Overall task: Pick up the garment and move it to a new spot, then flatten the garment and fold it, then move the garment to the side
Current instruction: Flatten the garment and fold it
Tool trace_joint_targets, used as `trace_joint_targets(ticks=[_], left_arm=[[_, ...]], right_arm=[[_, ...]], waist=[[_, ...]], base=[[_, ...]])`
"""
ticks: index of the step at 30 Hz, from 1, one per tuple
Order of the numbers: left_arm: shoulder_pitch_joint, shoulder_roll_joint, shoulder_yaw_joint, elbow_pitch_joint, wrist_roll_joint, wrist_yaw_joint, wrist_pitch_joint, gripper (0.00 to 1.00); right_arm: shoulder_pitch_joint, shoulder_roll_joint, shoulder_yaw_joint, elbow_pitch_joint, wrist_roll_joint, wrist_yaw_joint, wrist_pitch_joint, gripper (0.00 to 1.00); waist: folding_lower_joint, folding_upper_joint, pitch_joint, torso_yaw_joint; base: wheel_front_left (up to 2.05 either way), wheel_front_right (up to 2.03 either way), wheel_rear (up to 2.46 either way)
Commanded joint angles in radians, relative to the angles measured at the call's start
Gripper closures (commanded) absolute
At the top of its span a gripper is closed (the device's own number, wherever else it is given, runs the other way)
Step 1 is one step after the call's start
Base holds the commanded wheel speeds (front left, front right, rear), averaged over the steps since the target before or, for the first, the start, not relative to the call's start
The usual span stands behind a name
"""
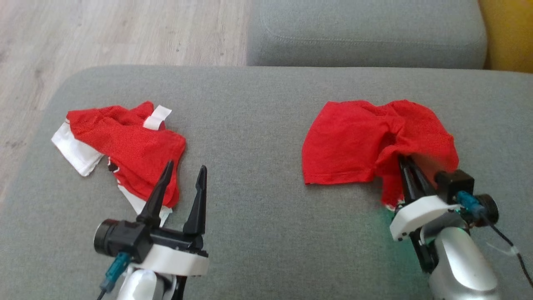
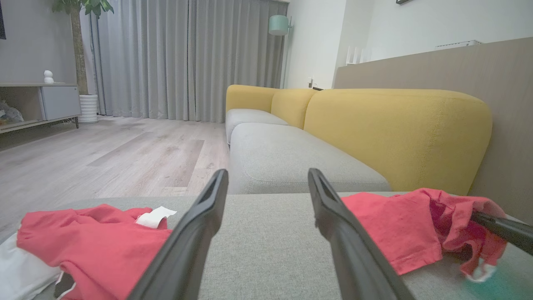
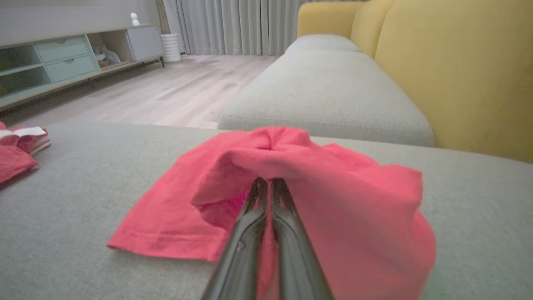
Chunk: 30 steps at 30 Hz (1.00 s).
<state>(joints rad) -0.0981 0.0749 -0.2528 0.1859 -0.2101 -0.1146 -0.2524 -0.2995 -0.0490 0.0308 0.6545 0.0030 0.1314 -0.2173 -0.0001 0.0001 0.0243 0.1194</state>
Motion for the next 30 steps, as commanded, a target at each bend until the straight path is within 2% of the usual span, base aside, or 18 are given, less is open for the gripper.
trace_joint_targets(ticks=[1, 5, 10, 13, 16, 19, 23, 26, 30], left_arm=[[-0.020, 0.006, 0.041, -0.028, 0.008, -0.002, -0.009, 0.00], [-0.010, 0.006, 0.048, -0.026, 0.008, -0.004, -0.009, 0.00], [-0.003, 0.000, 0.048, -0.019, 0.009, -0.007, -0.009, 0.00], [-0.001, -0.003, 0.051, -0.017, 0.008, -0.008, -0.009, 0.00], [0.007, -0.005, 0.055, -0.014, 0.009, -0.009, -0.009, 0.00], [0.020, -0.006, 0.067, -0.014, 0.009, -0.009, -0.009, 0.00], [0.039, -0.005, 0.089, -0.021, 0.011, -0.009, -0.009, 0.00], [0.045, -0.007, 0.095, -0.027, 0.014, -0.009, -0.009, 0.00], [0.042, -0.010, 0.088, -0.032, 0.022, -0.010, -0.009, 0.00]], right_arm=[[-0.062, -0.001, 0.039, -0.056, 0.014, -0.001, -0.002, 1.00], [-0.089, -0.001, 0.092, -0.097, 0.034, -0.001, 0.038, 1.00], [-0.184, -0.001, 0.230, -0.146, 0.101, -0.001, 0.121, 1.00], [-0.272, -0.001, 0.321, -0.169, 0.228, -0.001, 0.166, 1.00], [-0.378, -0.001, 0.343, -0.181, 0.372, -0.001, 0.184, 1.00], [-0.473, -0.001, 0.307, -0.171, 0.496, -0.001, 0.169, 1.00], [-0.547, -0.001, 0.171, -0.087, 0.622, -0.001, 0.123, 1.00], [-0.537, -0.001, 0.083, 0.014, 0.636, -0.001, 0.103, 1.00], [-0.435, -0.001, -0.056, 0.175, 0.583, -0.001, 0.068, 1.00]], waist=[[0.0001, -0.0001, -0.012, 0.001], [0.0001, -0.0001, -0.025, 0.006], [0.0001, -0.0001, -0.048, 0.023], [0.0001, -0.0001, -0.057, 0.038], [0.0001, -0.0001, -0.066, 0.049], [0.0001, -0.0001, -0.074, 0.050], [0.0001, -0.0001, -0.079, 0.030], [0.0001, -0.0001, -0.075, 0.009], [0.0001, -0.0001, -0.060, -0.014]], base=[[0.00, 0.00, 0.00], [0.00, 0.00, 0.00], [0.00, 0.00, 0.00], [0.00, 0.00, 0.00], [0.00, 0.00, 0.00], [0.00, 0.00, 0.00], [0.00, 0.00, 0.00], [0.00, 0.00, 0.00], [0.00, 0.00, 0.00]])
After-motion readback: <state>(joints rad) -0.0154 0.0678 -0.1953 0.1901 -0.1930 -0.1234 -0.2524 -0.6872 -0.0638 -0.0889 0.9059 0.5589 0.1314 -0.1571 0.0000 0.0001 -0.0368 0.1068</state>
